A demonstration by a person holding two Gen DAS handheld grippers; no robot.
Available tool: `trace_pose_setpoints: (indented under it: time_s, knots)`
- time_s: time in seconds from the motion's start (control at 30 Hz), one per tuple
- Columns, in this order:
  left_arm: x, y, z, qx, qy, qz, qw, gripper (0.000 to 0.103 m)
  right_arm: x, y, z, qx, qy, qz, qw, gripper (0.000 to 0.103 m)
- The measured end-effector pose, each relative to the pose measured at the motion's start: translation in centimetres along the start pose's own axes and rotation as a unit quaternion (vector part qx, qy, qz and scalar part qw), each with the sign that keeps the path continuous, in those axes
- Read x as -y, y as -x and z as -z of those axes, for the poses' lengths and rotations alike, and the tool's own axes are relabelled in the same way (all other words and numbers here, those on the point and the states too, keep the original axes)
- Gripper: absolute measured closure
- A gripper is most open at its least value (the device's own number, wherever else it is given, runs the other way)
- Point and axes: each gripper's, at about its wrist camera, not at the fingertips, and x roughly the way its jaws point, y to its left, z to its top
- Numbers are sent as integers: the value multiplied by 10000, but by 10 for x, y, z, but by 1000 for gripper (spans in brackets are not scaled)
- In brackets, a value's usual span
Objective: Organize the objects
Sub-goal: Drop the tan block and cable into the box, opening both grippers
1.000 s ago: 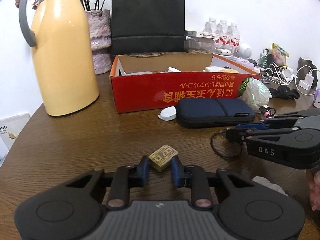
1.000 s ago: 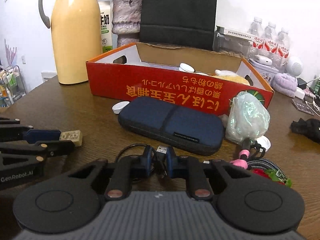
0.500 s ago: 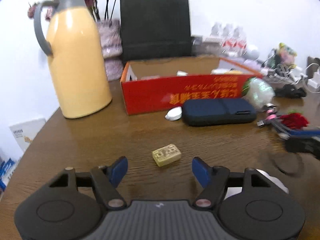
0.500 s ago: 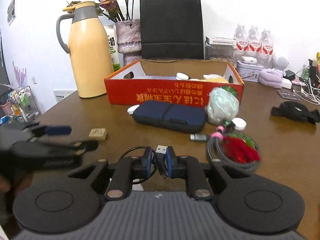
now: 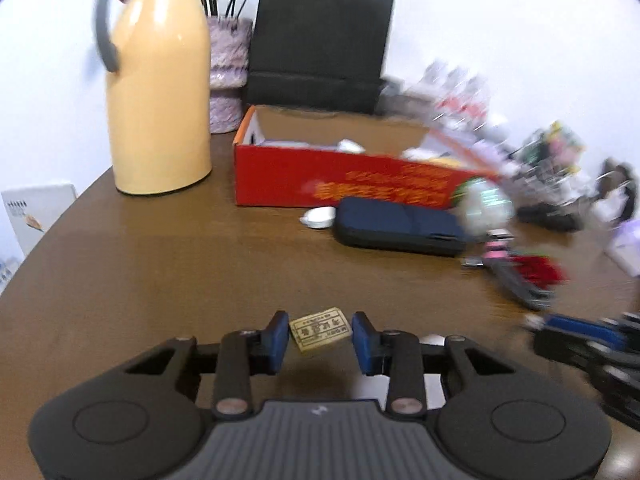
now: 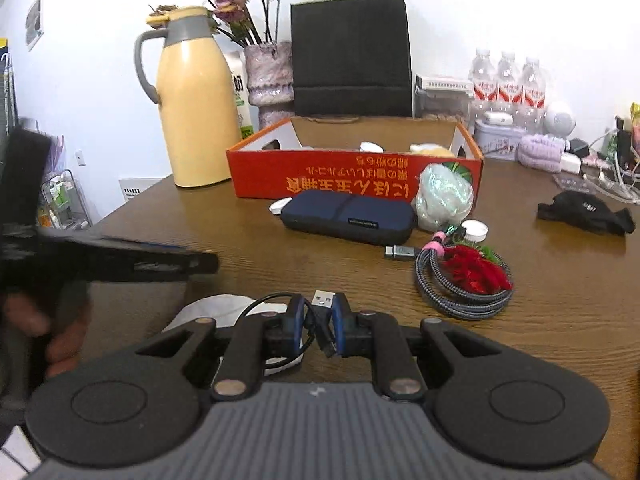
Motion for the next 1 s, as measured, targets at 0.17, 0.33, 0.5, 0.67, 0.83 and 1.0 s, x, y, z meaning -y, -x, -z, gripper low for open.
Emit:
trace_pose_setpoints:
  time_s: [0.17, 0.33, 0.5, 0.67, 0.83, 1.0]
  knots:
    - [15, 61, 27, 86, -271, 358, 9990, 70, -7, 44, 7, 175, 197, -65, 9996, 88]
    - [16, 55, 15, 80, -272, 323, 9991, 70, 4, 45, -2, 264, 17, -56, 9996, 88]
    - [12, 6, -72, 134, -295, 1613, 9864, 70, 44, 19, -72, 743, -189, -33, 9971, 88]
    - [39, -104, -180, 70, -796, 1129, 9904, 70, 101, -77, -184, 653, -498, 6, 9966, 88]
    - [57, -224, -229, -276, -746, 927, 9925, 68, 138, -215, -242, -192, -741, 436, 9961, 86]
    - [60, -272, -237, -352, -615, 744, 9947, 43, 171, -305, -247, -781, -1531, 478, 9840, 58]
